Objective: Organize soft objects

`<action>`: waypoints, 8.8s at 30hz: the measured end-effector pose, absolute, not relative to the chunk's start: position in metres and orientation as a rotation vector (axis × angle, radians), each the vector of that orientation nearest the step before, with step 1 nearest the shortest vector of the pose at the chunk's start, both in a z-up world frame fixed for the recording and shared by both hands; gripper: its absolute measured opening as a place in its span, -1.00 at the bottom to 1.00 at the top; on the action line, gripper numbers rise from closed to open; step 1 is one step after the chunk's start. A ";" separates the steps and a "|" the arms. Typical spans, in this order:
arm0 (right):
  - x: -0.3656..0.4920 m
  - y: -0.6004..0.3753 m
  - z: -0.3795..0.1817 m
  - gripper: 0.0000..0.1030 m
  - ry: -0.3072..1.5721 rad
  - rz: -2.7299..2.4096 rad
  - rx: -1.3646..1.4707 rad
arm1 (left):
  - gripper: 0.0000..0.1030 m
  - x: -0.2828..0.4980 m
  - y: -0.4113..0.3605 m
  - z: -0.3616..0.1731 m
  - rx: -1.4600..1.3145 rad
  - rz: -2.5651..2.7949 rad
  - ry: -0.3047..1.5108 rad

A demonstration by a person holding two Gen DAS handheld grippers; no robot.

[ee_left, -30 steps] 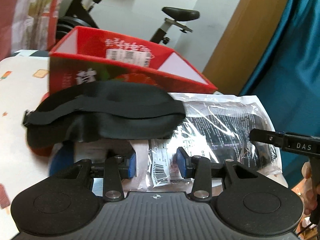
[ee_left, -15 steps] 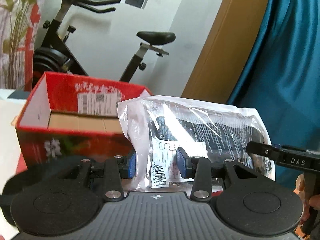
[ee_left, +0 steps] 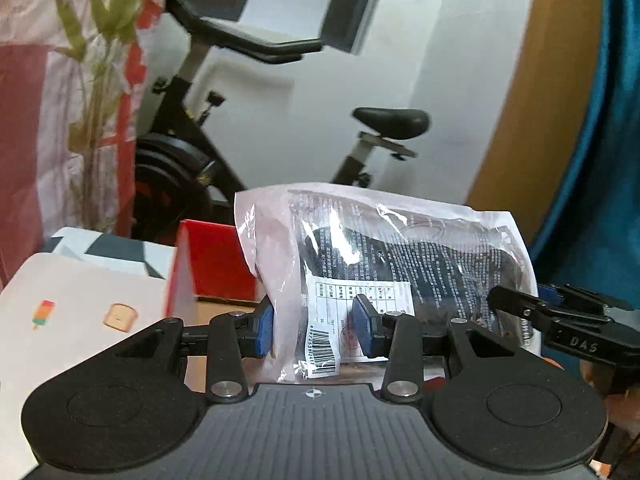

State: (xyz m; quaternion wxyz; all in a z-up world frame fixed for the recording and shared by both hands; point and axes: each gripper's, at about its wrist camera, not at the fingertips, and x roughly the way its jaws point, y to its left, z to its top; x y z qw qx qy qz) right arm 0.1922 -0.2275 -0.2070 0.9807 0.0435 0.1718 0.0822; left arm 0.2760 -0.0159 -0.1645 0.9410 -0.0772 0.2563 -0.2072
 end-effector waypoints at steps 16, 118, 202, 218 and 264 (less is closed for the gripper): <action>0.294 -0.225 -0.253 -0.32 0.587 0.217 0.187 | -0.19 0.338 0.003 -0.185 -0.112 -0.330 0.695; 0.327 -0.197 -0.232 0.99 0.970 0.178 0.055 | 0.90 0.326 -0.003 -0.173 0.041 -0.295 0.690; 0.178 -0.108 -0.295 -0.81 0.655 0.462 0.276 | 0.97 0.212 0.086 -0.282 -0.262 -0.002 0.895; 0.179 -0.140 -0.310 -0.81 0.691 0.297 0.283 | 0.95 0.215 0.106 -0.266 -0.498 -0.135 0.773; 0.177 -0.172 -0.243 -0.85 0.526 0.453 0.333 | -0.82 0.208 0.087 -0.202 -0.347 -0.233 0.568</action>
